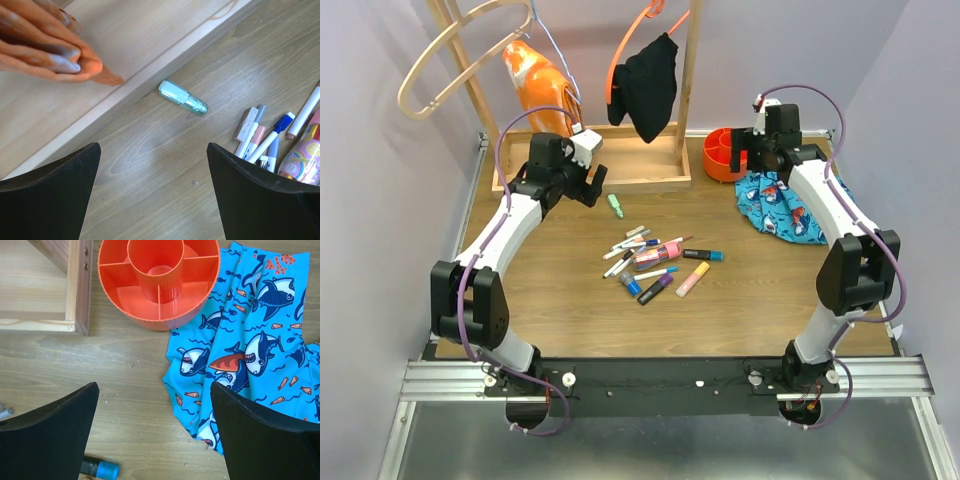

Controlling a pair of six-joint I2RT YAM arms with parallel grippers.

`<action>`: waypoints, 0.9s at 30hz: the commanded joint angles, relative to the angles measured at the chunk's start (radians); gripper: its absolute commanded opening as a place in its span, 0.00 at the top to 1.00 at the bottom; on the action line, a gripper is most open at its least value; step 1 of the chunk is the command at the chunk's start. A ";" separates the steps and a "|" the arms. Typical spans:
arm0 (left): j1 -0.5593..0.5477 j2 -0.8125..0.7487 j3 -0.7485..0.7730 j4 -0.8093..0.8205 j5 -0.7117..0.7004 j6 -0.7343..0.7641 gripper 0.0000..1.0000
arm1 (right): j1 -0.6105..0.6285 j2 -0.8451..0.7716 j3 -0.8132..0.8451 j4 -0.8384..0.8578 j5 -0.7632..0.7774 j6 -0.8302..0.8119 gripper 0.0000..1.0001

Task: Sort the stationery into containers
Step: Pick up the storage box at the center of the board.

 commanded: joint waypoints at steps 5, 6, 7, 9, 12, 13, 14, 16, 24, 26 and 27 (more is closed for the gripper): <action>-0.001 0.024 0.043 -0.014 0.008 -0.027 0.03 | 0.005 0.105 0.236 -0.108 -0.317 -0.353 0.00; -0.001 0.021 0.040 -0.020 0.009 -0.021 0.03 | 0.005 0.158 0.270 -0.120 -0.358 -0.360 0.00; -0.002 0.017 0.035 -0.022 0.008 -0.015 0.03 | 0.005 0.191 0.310 -0.142 -0.371 -0.372 0.01; -0.001 -0.002 0.014 -0.022 0.005 0.002 0.03 | 0.004 0.314 0.472 -0.234 -0.421 -0.386 0.05; -0.001 -0.032 -0.026 -0.007 -0.009 0.021 0.03 | 0.005 0.410 0.640 -0.291 -0.438 -0.377 0.10; -0.002 -0.041 -0.040 -0.002 -0.014 0.027 0.02 | 0.005 0.442 0.658 -0.283 -0.440 -0.370 0.10; -0.001 -0.058 -0.061 0.003 -0.018 0.028 0.03 | 0.005 0.450 0.667 -0.250 -0.441 -0.370 0.10; -0.001 -0.072 -0.078 0.004 -0.026 0.033 0.02 | 0.005 0.458 0.664 -0.204 -0.444 -0.376 0.12; -0.001 -0.127 -0.152 -0.003 -0.046 0.044 0.02 | 0.005 0.561 0.763 -0.277 -0.461 -0.453 0.32; -0.001 -0.135 -0.164 0.000 -0.052 0.036 0.02 | 0.005 0.567 0.747 -0.291 -0.460 -0.459 0.36; -0.001 -0.135 -0.167 0.001 -0.054 0.031 0.02 | 0.004 0.573 0.743 -0.295 -0.457 -0.461 0.40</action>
